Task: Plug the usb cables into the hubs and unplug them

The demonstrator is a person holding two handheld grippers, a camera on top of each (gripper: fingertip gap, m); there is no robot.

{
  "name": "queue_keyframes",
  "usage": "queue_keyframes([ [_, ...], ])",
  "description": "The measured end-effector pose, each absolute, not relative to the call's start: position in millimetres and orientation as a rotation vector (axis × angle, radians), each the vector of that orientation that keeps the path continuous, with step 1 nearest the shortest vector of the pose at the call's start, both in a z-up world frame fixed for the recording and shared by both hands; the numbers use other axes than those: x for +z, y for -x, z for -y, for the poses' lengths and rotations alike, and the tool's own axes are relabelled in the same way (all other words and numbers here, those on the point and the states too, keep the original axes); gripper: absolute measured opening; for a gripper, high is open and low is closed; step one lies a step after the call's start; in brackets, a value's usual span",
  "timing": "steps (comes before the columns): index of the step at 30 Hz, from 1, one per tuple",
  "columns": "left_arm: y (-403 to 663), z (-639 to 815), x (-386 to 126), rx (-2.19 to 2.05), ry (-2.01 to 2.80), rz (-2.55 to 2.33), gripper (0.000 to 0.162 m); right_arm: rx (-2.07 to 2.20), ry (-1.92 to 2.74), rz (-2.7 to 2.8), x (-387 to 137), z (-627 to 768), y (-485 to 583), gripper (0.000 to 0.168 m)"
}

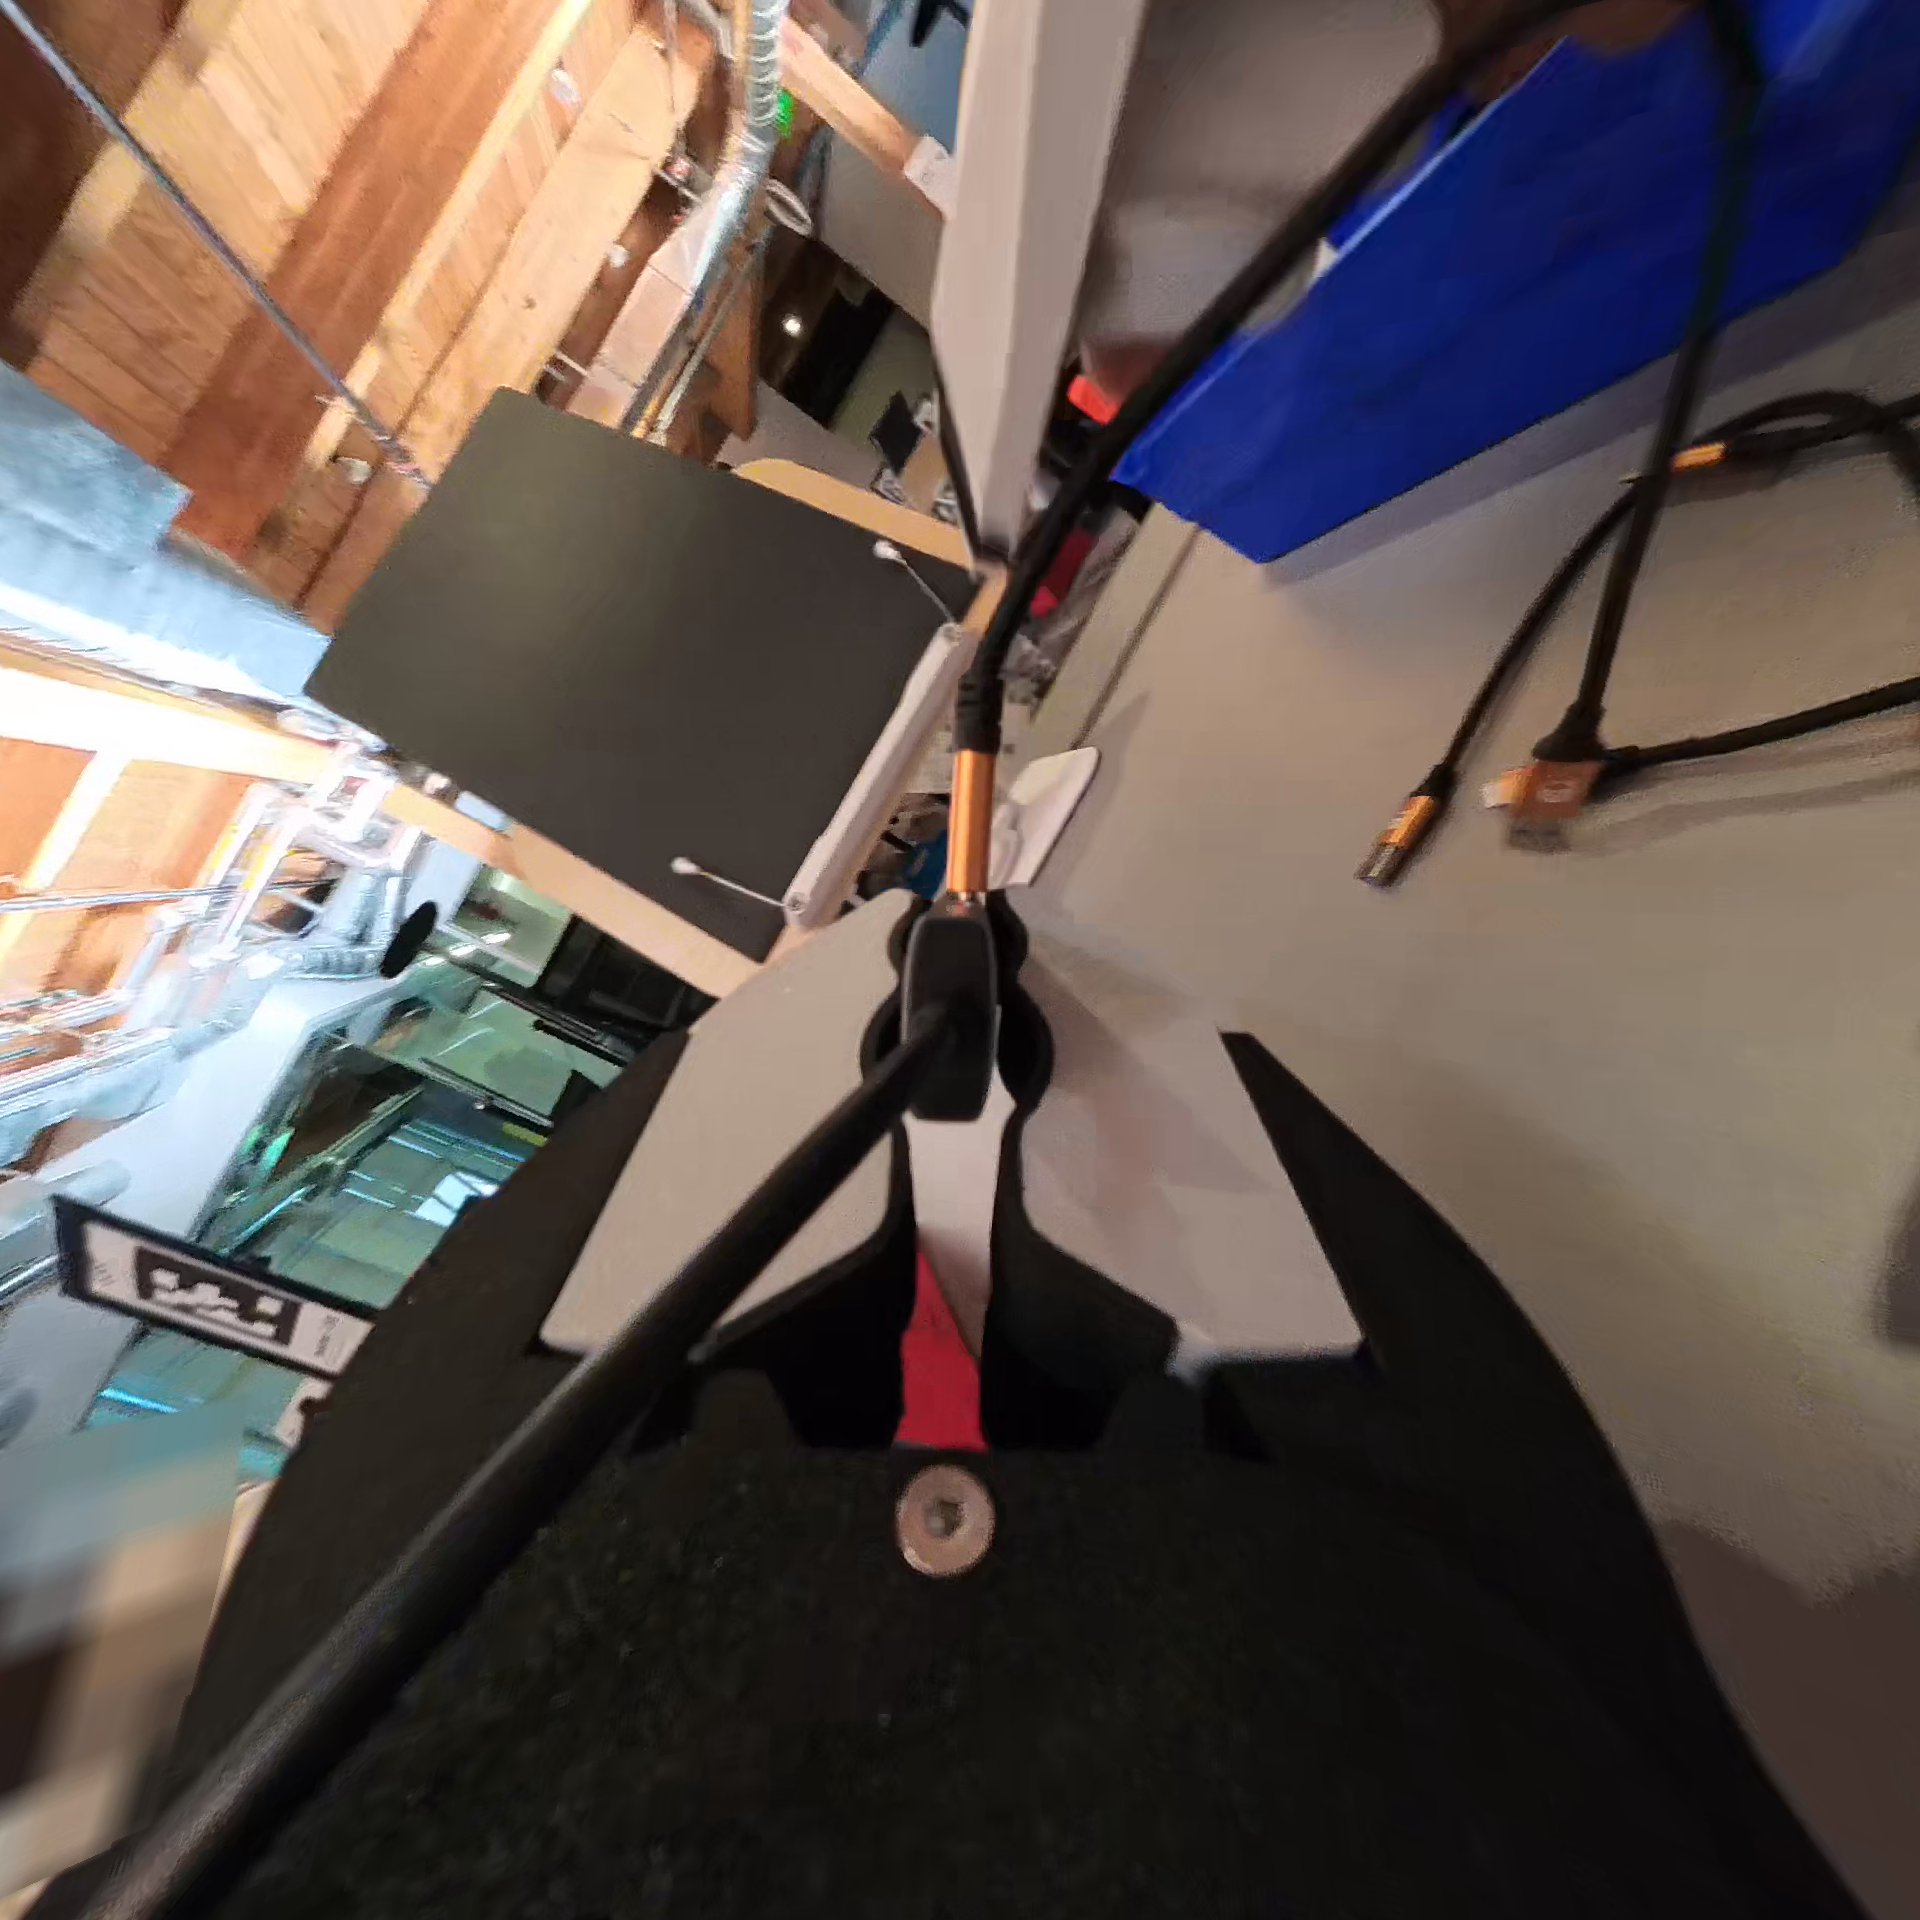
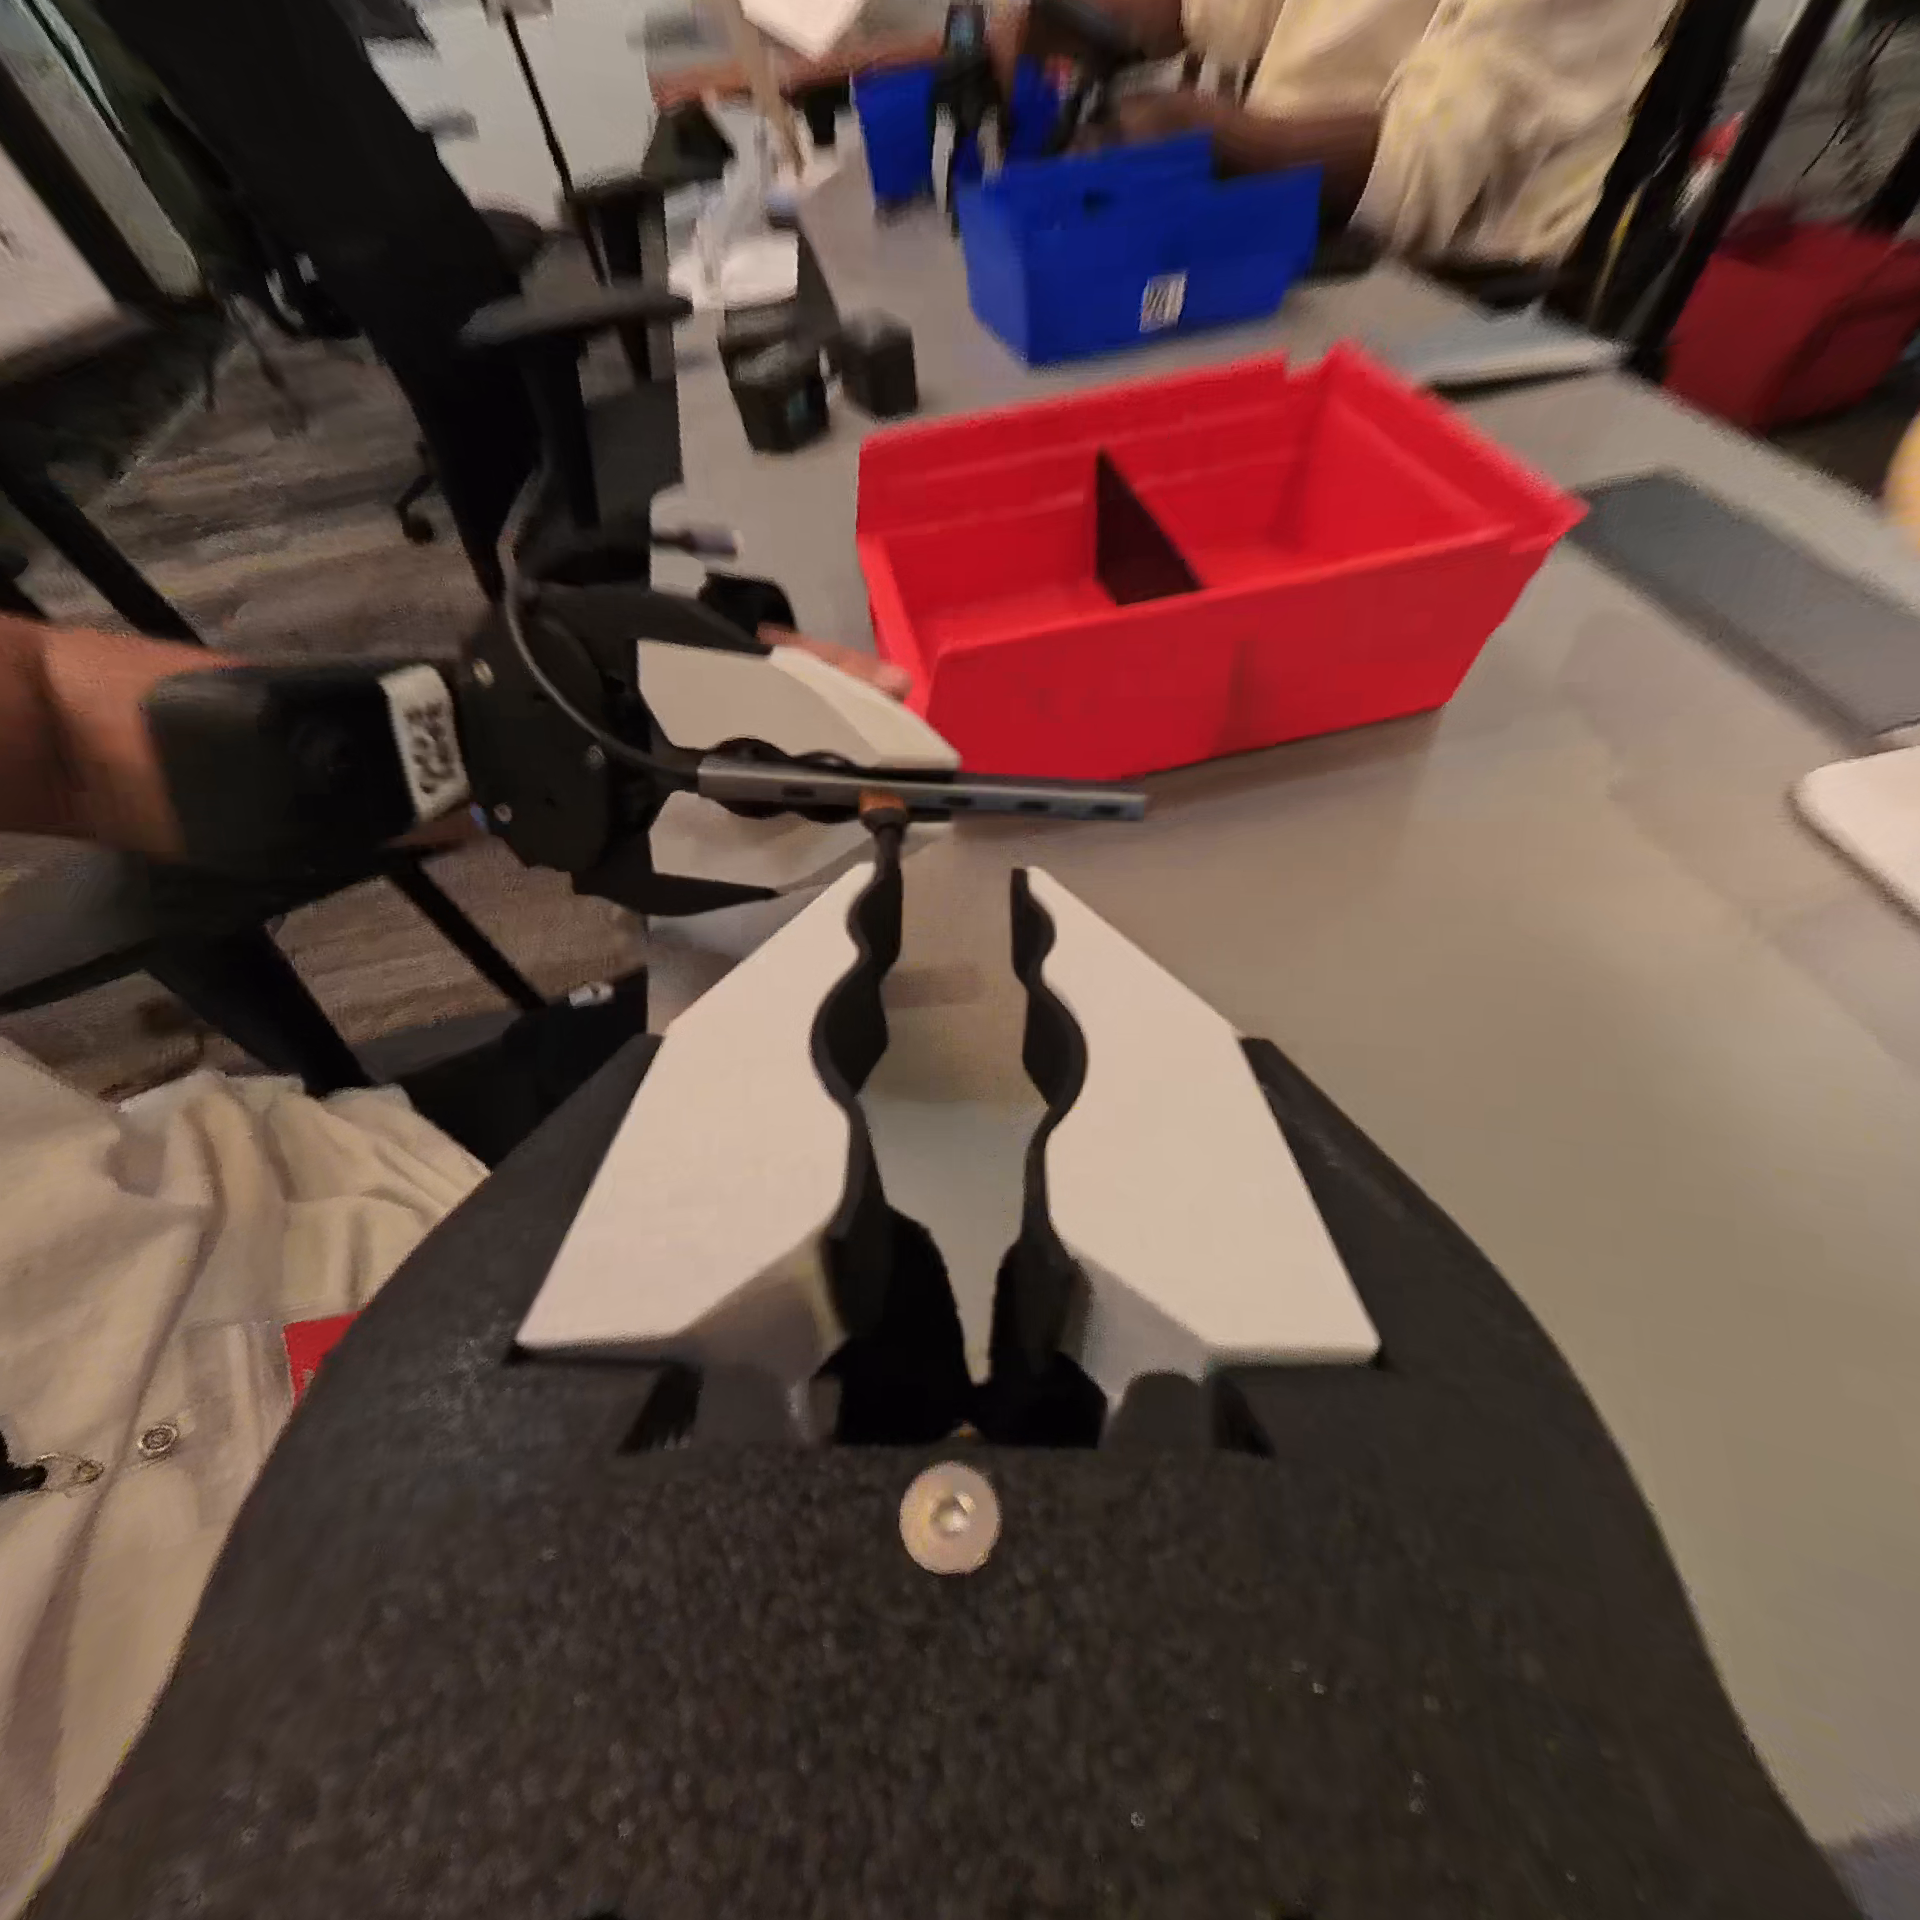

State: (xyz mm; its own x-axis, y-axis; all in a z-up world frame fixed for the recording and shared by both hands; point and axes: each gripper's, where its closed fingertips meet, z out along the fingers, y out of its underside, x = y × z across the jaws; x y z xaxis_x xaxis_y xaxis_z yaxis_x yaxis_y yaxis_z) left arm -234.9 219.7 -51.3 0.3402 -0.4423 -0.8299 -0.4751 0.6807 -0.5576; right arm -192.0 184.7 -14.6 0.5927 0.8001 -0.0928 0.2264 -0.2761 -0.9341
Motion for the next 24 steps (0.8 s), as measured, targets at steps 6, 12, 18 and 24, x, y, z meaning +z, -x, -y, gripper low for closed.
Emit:
queue_keyframes([
  [6,273.7,-242.2,-32.3,0.087,0.955,-1.114,0.01,0.569,1.781,0.611,9.3,-179.3,121.8,0.016],
  [12,277.6,-244.1,-32.8,0.045,0.932,-1.109,0.01,0.194,2.286,0.457,-145.4,-181.1,100.2,0.028],
  [18,271.5,-242.1,-43.9,0.05,0.913,-1.164,0.01,0.03,2.292,0.319,-177.8,-180.2,126.7,0.029],
  [24,268.9,-240.8,-47.6,0.021,0.898,-1.185,0.01,-0.124,2.341,0.273,-195.2,-189.4,117.6,0.007],
])
